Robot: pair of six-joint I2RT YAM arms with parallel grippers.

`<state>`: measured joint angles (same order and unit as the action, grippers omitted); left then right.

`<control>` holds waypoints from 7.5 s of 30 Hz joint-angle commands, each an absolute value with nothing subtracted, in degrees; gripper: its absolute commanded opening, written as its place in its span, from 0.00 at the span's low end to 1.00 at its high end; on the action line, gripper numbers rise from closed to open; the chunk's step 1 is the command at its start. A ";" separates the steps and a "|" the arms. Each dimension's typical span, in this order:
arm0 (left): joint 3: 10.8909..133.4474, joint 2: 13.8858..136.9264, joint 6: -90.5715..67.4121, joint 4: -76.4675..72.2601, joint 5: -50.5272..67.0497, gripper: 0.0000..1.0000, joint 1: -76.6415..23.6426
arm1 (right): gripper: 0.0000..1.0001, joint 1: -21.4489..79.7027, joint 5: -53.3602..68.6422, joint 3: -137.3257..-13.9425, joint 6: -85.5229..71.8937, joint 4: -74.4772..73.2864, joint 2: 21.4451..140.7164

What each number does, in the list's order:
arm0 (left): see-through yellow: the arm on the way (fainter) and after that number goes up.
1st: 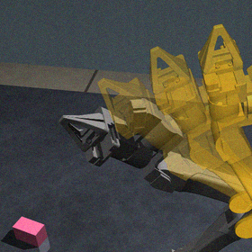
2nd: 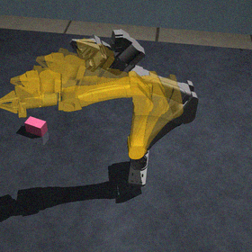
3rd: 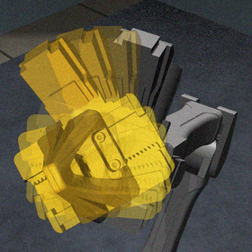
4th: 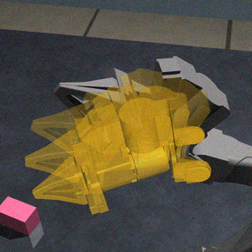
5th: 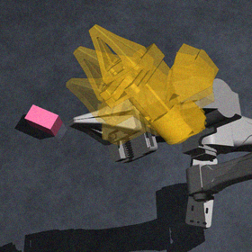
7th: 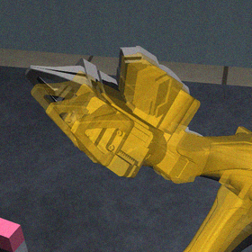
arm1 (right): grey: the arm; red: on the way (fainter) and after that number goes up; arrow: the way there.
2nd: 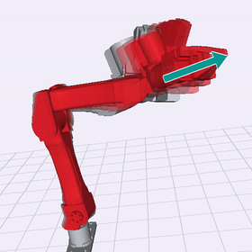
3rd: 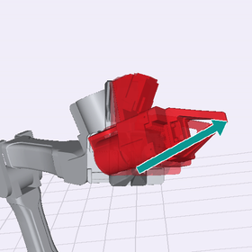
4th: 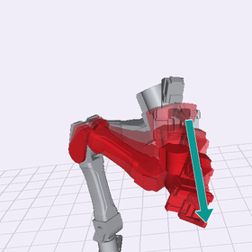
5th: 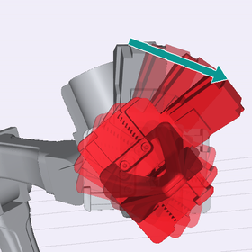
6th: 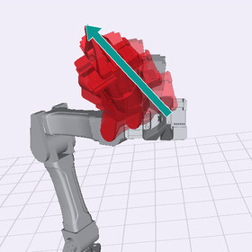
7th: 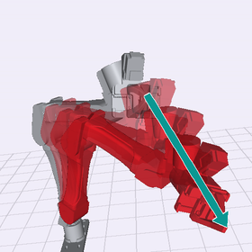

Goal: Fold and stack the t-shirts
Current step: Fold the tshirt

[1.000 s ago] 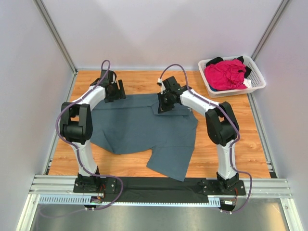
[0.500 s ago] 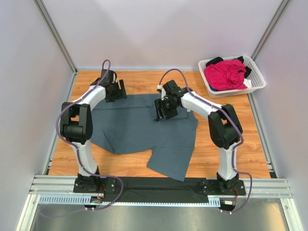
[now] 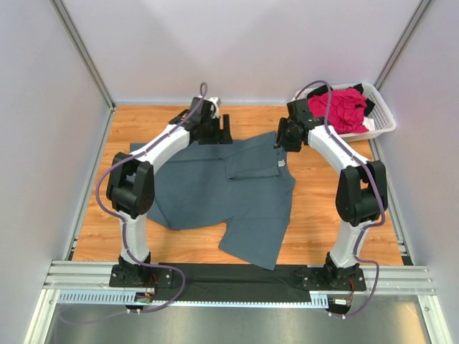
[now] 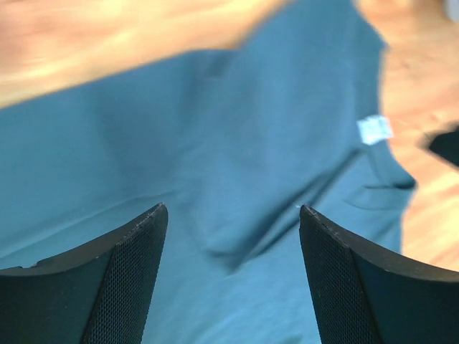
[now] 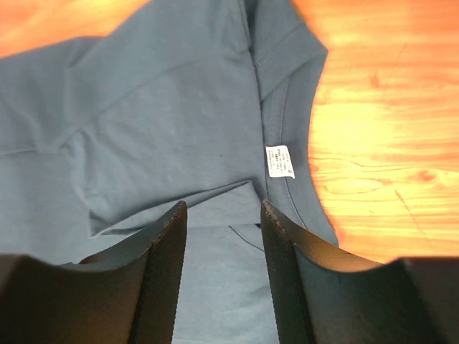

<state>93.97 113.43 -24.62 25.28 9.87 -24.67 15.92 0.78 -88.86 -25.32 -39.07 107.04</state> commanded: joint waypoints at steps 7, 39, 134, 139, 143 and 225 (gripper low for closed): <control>97.12 119.09 -18.21 21.72 13.79 0.78 -33.92 | 0.33 17.05 -1.93 -87.19 -28.83 -37.71 113.73; 98.00 123.05 -14.24 21.62 19.42 0.77 -34.89 | 0.01 17.14 4.12 -74.01 -26.89 -37.18 101.17; 80.69 107.14 -49.75 35.68 -1.39 0.00 -32.78 | 0.21 19.07 4.39 -70.58 -26.01 -44.56 91.76; 79.98 108.01 -49.31 34.89 -0.35 0.00 -32.70 | 0.21 19.07 4.66 -70.49 -26.02 -44.21 92.55; 79.89 108.81 -49.13 35.68 0.88 0.00 -32.61 | 0.22 19.07 5.01 -70.58 -25.93 -44.21 93.51; 63.46 98.28 -41.21 47.81 -20.83 0.00 -4.39 | 0.41 28.54 9.84 -39.56 -45.95 -50.89 62.06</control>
<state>64.05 101.41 -39.75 46.96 -18.85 -4.23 24.08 8.10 -41.04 -40.88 -51.53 64.31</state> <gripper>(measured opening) 0.006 0.405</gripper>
